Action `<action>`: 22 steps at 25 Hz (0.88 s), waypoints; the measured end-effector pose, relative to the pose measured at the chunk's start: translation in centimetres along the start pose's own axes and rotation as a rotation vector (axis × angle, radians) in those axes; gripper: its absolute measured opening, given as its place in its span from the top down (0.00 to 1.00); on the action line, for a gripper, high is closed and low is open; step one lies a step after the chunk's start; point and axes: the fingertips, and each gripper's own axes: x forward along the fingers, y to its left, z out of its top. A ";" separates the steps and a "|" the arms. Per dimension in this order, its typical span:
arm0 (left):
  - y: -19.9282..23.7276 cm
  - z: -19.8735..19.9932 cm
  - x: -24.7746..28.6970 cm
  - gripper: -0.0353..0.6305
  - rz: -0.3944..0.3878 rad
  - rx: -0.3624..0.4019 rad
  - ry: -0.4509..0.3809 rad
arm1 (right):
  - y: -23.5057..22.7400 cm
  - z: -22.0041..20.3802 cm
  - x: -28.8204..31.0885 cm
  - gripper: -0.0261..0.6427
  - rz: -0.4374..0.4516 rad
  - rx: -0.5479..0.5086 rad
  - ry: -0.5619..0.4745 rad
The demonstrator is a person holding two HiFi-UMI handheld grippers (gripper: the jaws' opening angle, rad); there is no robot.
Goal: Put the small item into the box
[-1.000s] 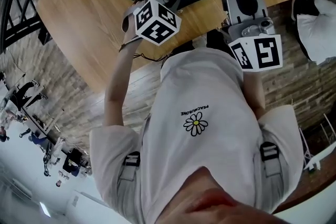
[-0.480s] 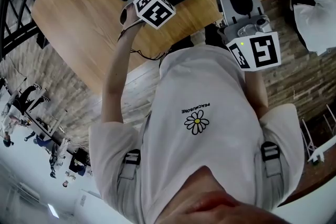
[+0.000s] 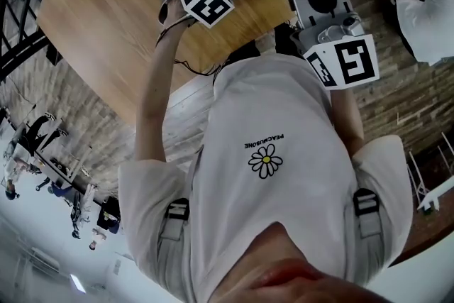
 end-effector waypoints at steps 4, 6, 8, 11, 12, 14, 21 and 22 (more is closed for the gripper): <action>-0.1 0.2 0.1 0.65 0.000 0.018 -0.001 | -0.1 -0.1 0.1 0.95 0.006 0.015 0.002; -0.1 0.2 0.1 0.65 0.003 0.026 0.002 | 0.1 -0.1 0.1 0.95 0.012 0.013 0.003; -0.1 0.2 0.1 0.65 0.007 0.028 0.000 | 0.3 -0.2 0.1 0.95 0.019 0.013 0.006; -0.1 0.2 -0.1 0.65 0.014 0.026 -0.004 | 0.4 -0.1 0.1 0.95 0.023 0.010 0.009; 0.0 0.2 -0.2 0.65 0.018 0.027 -0.005 | 0.5 -0.1 0.1 0.95 0.023 0.008 0.010; 0.1 0.3 -0.4 0.65 0.024 0.029 -0.009 | 0.5 -0.1 0.1 0.95 0.023 0.003 0.012; 0.3 1.5 -2.2 0.65 0.052 0.013 -0.054 | 1.3 0.2 0.1 0.95 0.033 -0.041 0.007; 0.3 1.7 -2.5 0.65 0.057 0.012 -0.059 | 1.5 0.5 0.1 0.95 0.033 -0.063 0.004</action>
